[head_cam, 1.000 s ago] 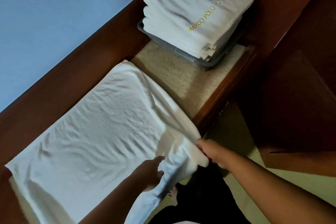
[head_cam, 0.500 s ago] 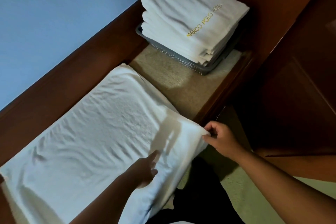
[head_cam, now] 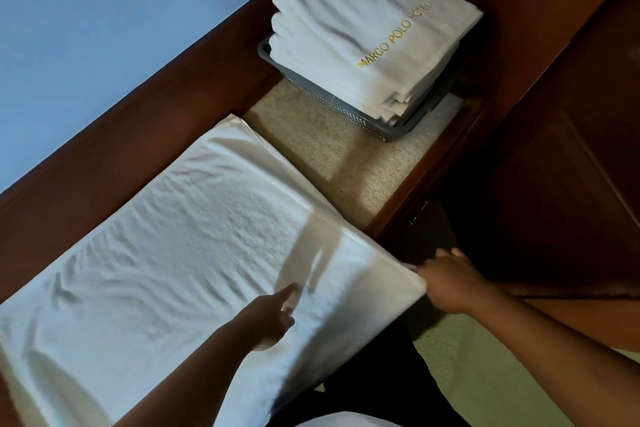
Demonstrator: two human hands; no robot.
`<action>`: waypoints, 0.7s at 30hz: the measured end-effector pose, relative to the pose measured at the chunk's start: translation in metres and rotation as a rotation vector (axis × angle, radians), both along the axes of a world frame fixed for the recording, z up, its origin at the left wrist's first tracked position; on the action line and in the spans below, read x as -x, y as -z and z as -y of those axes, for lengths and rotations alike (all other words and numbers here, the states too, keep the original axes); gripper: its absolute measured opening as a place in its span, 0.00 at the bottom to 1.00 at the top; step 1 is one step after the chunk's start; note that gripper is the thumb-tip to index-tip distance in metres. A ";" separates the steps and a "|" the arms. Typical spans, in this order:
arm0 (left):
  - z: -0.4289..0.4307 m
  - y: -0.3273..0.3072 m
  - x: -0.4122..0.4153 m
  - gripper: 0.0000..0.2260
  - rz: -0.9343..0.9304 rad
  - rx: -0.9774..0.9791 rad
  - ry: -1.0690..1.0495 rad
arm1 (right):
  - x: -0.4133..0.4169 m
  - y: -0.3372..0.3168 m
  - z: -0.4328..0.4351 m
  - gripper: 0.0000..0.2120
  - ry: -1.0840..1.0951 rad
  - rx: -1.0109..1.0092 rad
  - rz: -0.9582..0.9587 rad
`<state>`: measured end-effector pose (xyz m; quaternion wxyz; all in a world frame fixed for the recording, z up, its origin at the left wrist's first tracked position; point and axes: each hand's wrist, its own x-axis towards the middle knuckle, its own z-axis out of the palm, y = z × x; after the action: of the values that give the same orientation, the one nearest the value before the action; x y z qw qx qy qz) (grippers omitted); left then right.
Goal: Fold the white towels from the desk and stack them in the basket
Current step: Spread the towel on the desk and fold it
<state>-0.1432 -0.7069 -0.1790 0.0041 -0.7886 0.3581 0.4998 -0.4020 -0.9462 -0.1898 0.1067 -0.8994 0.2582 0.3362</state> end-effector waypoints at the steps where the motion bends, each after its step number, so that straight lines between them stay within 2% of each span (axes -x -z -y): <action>1: 0.000 0.001 -0.001 0.28 -0.002 -0.003 0.000 | -0.001 -0.001 0.002 0.21 -0.002 0.024 0.001; 3: 0.000 0.002 -0.004 0.27 -0.005 -0.008 -0.001 | -0.001 -0.003 0.002 0.19 0.015 0.035 0.084; 4: 0.000 0.003 -0.005 0.27 -0.006 -0.013 -0.002 | 0.000 -0.004 0.001 0.16 0.007 0.037 0.205; 6: 0.000 0.005 -0.007 0.27 -0.009 -0.018 -0.006 | 0.006 -0.003 -0.002 0.07 -0.086 0.054 0.577; 8: 0.000 0.007 -0.008 0.26 -0.008 -0.020 -0.002 | 0.014 -0.001 -0.009 0.05 -0.152 0.052 0.839; 10: 0.000 0.009 -0.009 0.27 -0.001 -0.021 -0.003 | 0.028 0.009 -0.008 0.06 -0.096 0.045 0.794; 14: 0.009 0.009 -0.015 0.29 0.046 -0.058 0.077 | 0.052 0.033 0.003 0.05 0.247 0.023 0.354; 18: 0.016 0.010 -0.010 0.30 0.102 -0.094 0.154 | 0.039 0.043 -0.002 0.06 0.291 0.089 0.353; 21: 0.017 0.012 -0.008 0.30 0.130 -0.091 0.183 | 0.038 0.049 -0.002 0.05 0.457 0.062 0.266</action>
<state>-0.1349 -0.7243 -0.1913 0.1089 -0.7823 0.4046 0.4609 -0.4396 -0.9438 -0.2387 0.1855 -0.8569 0.4484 0.1740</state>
